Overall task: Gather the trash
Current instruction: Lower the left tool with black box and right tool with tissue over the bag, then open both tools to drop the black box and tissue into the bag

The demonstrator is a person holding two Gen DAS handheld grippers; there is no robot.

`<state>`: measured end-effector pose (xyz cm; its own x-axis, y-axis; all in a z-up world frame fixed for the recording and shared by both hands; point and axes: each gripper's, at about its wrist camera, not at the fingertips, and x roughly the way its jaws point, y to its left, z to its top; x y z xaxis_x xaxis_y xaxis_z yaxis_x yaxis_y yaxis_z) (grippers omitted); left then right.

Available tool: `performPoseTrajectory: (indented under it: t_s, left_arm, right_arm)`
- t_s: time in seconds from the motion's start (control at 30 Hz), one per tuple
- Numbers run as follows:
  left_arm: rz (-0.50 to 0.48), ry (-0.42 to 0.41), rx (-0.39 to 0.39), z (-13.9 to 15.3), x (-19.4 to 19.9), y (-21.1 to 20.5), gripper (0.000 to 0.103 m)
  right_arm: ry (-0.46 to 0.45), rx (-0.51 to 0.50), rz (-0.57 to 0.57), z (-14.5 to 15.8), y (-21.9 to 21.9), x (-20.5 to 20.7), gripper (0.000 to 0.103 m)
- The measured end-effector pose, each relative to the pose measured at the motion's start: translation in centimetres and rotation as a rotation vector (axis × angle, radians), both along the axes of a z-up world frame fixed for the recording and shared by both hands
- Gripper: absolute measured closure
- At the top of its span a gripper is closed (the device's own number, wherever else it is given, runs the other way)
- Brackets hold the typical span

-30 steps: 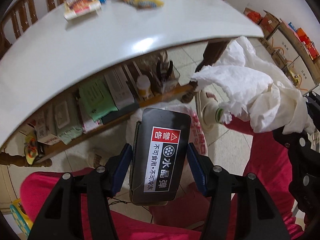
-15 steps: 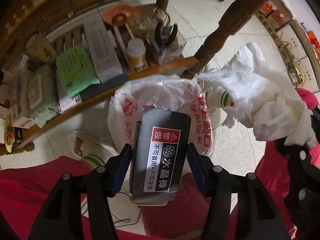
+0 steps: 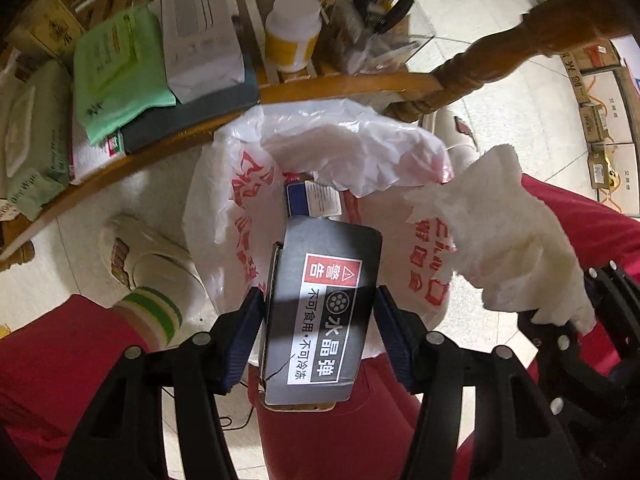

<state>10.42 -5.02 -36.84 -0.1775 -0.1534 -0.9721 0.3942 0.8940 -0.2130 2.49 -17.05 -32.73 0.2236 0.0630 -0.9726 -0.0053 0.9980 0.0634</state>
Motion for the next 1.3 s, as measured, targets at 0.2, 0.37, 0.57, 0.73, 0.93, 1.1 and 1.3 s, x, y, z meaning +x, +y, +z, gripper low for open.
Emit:
performPoseTrajectory:
  t_s: [0.2,0.37,0.57,0.73,0.93,1.1,1.3]
  left_arm:
    - [0.015,0.043,0.02,-2.1,0.7,0.0,0.047]
    - [0.02,0.073,0.039,-3.8,1.1,0.0,0.047]
    - [0.024,0.111,0.056,-5.4,1.4,-0.3,0.047]
    - [0.029,0.126,0.074,-6.1,1.6,-0.3,0.047]
    - [0.0,0.097,0.089,-5.7,1.3,-0.4,0.04]
    - [0.004,0.096,0.099,-5.6,1.2,-0.1,0.039]
    - [0.027,0.057,0.125,-4.8,1.2,0.9,0.033]
  right_arm:
    - [0.073,0.011,-0.003,-3.0,-0.2,1.1,0.076]
    - [0.127,0.025,-0.008,-5.3,-0.3,1.8,0.075]
    - [0.173,0.051,-0.031,-6.8,-0.7,1.9,0.075]
    - [0.196,0.059,-0.028,-7.4,-0.4,2.1,0.065]
    - [0.181,0.06,-0.022,-7.1,-0.2,2.0,0.047]
    - [0.177,0.063,-0.014,-6.9,0.1,1.9,0.045]
    - [0.164,0.073,-0.019,-6.6,0.4,1.8,0.031]
